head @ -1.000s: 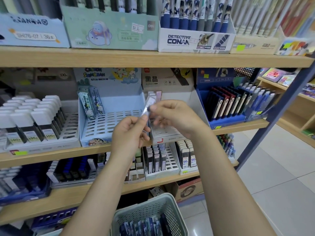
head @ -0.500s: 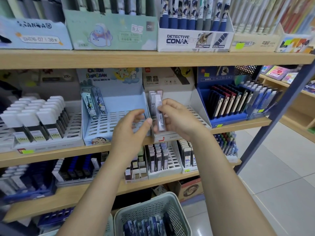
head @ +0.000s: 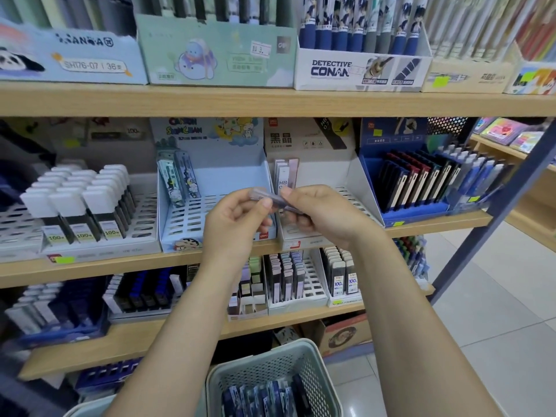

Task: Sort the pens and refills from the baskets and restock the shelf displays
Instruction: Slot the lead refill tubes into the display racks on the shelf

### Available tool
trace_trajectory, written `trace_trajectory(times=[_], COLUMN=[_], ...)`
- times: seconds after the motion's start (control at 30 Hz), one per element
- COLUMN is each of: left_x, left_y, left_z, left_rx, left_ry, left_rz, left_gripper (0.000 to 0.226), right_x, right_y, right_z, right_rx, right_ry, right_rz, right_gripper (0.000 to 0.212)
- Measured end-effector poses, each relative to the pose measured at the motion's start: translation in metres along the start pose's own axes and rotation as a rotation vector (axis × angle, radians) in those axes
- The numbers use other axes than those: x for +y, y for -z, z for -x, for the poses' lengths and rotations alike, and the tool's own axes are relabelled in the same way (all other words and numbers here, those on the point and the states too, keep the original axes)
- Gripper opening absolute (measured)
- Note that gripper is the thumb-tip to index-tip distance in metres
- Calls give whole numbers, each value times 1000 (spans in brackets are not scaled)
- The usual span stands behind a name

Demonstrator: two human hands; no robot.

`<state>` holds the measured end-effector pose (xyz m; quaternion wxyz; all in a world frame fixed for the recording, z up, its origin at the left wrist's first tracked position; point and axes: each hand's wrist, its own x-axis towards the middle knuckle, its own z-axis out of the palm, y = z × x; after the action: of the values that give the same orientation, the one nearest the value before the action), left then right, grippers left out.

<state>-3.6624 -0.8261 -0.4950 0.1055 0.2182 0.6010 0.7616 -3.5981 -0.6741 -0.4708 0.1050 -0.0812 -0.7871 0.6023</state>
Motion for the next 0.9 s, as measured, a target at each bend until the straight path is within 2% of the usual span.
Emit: trace_trajectory(times=[0.1, 0.27, 0.33, 0.43, 0.57, 0.63, 0.77, 0.9], left_x=[4, 2, -3, -9, -21, -26, -27, -27], left_y=[-2, 0, 3, 5, 1, 0, -1, -2], left_z=[-4, -6, -6, -6, -1, 0, 0, 1], left_rx=[16, 72, 68, -57, -244, -253, -239, -228], left_ry=[-9, -49, -141, -302, -280, -290, -297, -275], left_rz=[48, -13, -209, -707, -1112, -1206, -1219, -1236], left_gripper=[15, 16, 20, 48, 66, 67, 69, 72], right_x=[-2, -5, -6, -1, 13, 17, 22, 25], right_y=[-3, -1, 0, 7, 11, 8, 4, 7], right_z=[1, 2, 1, -4, -15, -20, -30, -36], right_rx=[8, 43, 119, 325, 432, 440, 413, 421], right_ry=[68, 121, 140, 194, 174, 152, 131, 127], right_rz=[84, 134, 72, -48, -106, -137, -122, -4], right_gripper=[25, 9, 9, 12, 12, 11, 15, 16])
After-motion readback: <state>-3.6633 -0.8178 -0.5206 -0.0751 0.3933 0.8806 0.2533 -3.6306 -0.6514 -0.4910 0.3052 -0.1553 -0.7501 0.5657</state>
